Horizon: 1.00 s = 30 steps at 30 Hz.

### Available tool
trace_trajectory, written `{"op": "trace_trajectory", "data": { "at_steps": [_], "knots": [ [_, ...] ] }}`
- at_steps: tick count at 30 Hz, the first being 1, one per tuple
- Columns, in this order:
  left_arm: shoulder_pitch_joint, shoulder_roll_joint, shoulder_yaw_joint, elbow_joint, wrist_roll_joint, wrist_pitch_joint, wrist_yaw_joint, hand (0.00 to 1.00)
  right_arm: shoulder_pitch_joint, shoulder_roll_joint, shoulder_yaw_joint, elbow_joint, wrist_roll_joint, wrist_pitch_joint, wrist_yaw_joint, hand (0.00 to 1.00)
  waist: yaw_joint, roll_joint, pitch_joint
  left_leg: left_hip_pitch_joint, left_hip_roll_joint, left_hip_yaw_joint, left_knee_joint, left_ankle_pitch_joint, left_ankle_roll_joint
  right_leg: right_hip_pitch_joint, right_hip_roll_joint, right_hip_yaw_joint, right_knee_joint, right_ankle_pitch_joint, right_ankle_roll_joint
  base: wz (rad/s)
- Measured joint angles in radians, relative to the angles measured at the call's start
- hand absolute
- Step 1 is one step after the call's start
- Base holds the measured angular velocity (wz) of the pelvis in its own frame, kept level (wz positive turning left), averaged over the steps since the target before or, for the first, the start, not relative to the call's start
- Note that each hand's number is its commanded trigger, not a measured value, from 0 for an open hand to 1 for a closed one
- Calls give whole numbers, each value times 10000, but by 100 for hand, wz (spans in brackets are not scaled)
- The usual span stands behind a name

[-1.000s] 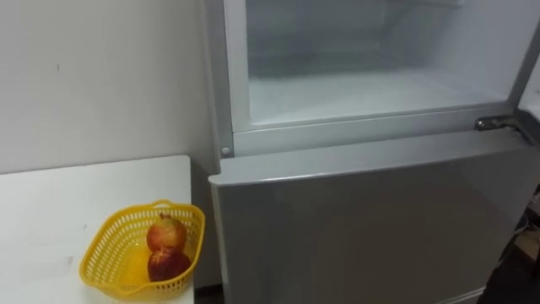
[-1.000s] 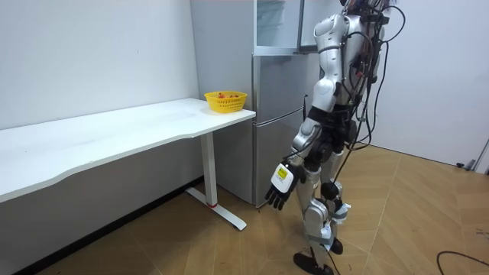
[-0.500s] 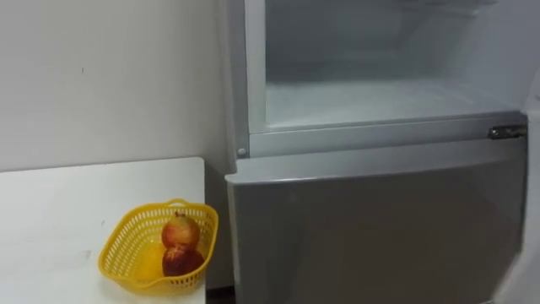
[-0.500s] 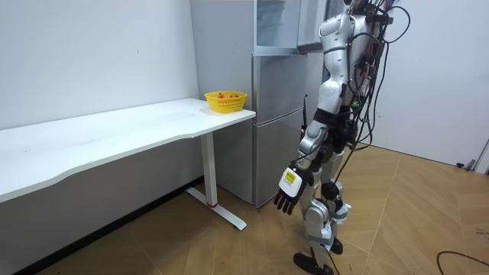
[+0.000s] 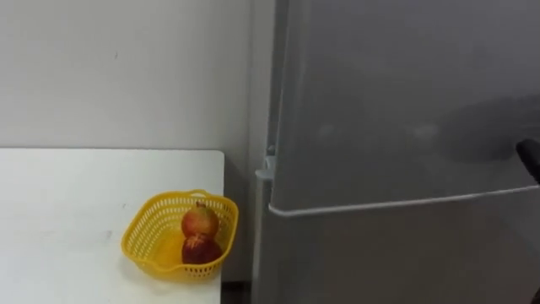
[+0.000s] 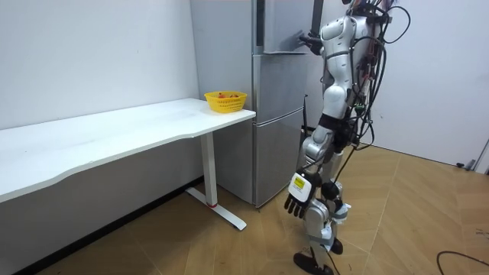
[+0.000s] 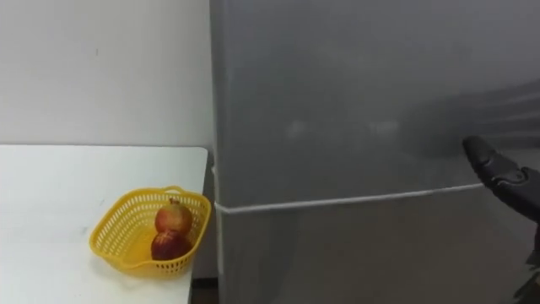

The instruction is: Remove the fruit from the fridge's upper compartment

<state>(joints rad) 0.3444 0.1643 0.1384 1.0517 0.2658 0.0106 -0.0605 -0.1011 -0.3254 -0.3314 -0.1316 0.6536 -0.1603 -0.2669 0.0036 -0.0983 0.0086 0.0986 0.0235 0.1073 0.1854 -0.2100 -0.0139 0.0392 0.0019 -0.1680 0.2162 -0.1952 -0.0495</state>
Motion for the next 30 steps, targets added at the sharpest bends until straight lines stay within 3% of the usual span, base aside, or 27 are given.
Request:
{"op": "trace_trajectory", "data": {
  "at_steps": [8, 17, 23, 27, 30],
  "knots": [
    [-35, 27, -64, -151, 28, -4, -115, 0, -658, -23, 259, 1128, 482, -329, 387, 0, 37, -29, 6, 18, 53, -34, 45, 1, -1, 144, 16, -142, 18, 51, -71, 0],
    [-24, 124, -186, 41, -1, 128, -351, 0, -1356, -32, 270, 2206, 743, -224, 305, 0, 41, -222, 16, -97, 50, -290, 197, -18, 26, 109, -18, -287, 60, 83, -37, 4],
    [-51, 116, -254, 265, 2, 99, -360, 0, -1432, -48, 334, 2039, 831, -235, 27, 0, 7, -33, -98, -161, 45, -286, 216, -18, 26, 111, -18, -301, 64, 148, -95, 1],
    [14, 101, -195, 244, 13, 44, -390, 0, -1441, -90, 328, 1788, 827, -234, -227, 0, -26, 199, -134, -159, 26, -291, 268, -17, 29, 120, -18, -287, 43, 174, -75, 0],
    [-19, 93, -143, 25, 35, 31, -384, 0, -1440, -298, 331, 1449, 837, -206, -444, 0, -27, 392, -118, -145, 16, -291, 266, -16, 32, 119, -28, -295, 34, 172, -70, 1]
  ]
}}
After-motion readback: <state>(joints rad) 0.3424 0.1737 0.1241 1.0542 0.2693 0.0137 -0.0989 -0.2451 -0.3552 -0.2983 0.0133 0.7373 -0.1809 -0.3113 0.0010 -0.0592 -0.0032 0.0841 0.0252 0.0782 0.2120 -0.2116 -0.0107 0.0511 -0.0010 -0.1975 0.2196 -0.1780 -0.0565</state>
